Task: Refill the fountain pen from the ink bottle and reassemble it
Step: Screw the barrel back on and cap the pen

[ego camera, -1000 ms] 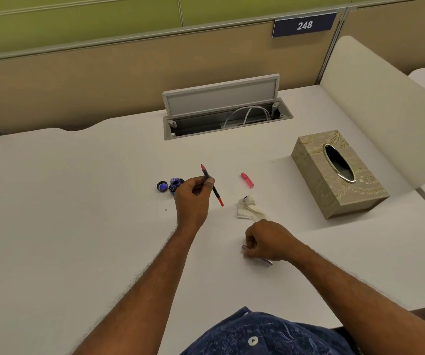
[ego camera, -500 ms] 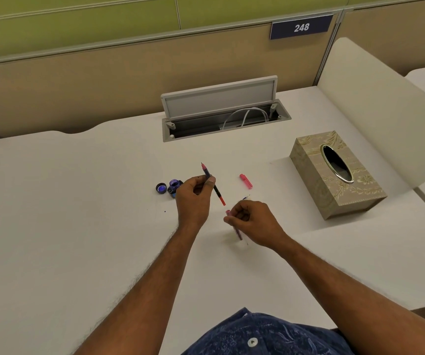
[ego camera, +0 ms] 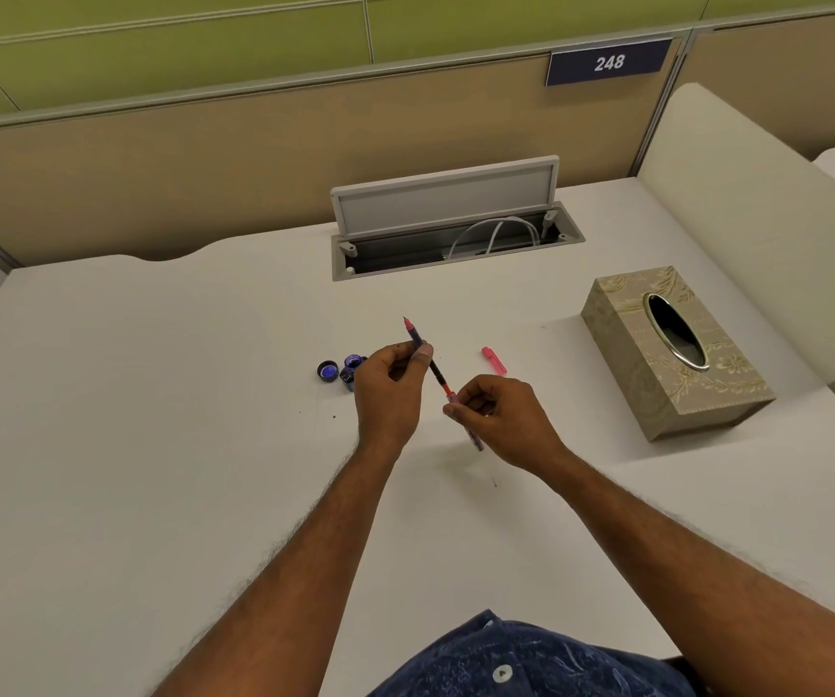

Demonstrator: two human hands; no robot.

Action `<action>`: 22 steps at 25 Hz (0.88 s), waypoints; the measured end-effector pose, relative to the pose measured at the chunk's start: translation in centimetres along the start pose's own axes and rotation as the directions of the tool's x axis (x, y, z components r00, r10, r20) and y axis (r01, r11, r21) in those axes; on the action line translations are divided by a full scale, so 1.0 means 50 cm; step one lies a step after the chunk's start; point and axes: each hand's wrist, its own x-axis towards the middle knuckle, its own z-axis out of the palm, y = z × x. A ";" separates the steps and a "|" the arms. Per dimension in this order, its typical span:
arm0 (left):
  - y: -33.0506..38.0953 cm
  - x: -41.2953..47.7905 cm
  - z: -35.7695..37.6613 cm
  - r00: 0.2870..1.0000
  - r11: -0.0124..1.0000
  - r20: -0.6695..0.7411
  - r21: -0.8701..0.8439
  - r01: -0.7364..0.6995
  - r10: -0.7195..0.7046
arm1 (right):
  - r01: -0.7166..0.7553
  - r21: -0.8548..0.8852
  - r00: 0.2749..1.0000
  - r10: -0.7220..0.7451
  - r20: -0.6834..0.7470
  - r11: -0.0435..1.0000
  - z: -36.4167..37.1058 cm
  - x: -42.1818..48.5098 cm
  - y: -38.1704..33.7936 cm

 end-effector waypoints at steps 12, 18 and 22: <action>-0.003 -0.008 -0.010 0.993 0.997 0.097 -0.038 0.066 -0.062 | 0.114 0.092 0.989 -0.104 -0.107 0.989 0.013 0.033 -0.029; 0.000 -0.006 -0.009 0.994 0.998 0.098 -0.005 0.055 -0.054 | 0.118 0.131 0.990 -0.105 -0.098 0.984 0.015 0.036 -0.037; 0.003 -0.002 -0.011 0.994 0.999 0.105 0.015 0.029 -0.030 | 0.085 0.307 0.995 -0.067 -0.070 0.948 0.021 0.030 -0.056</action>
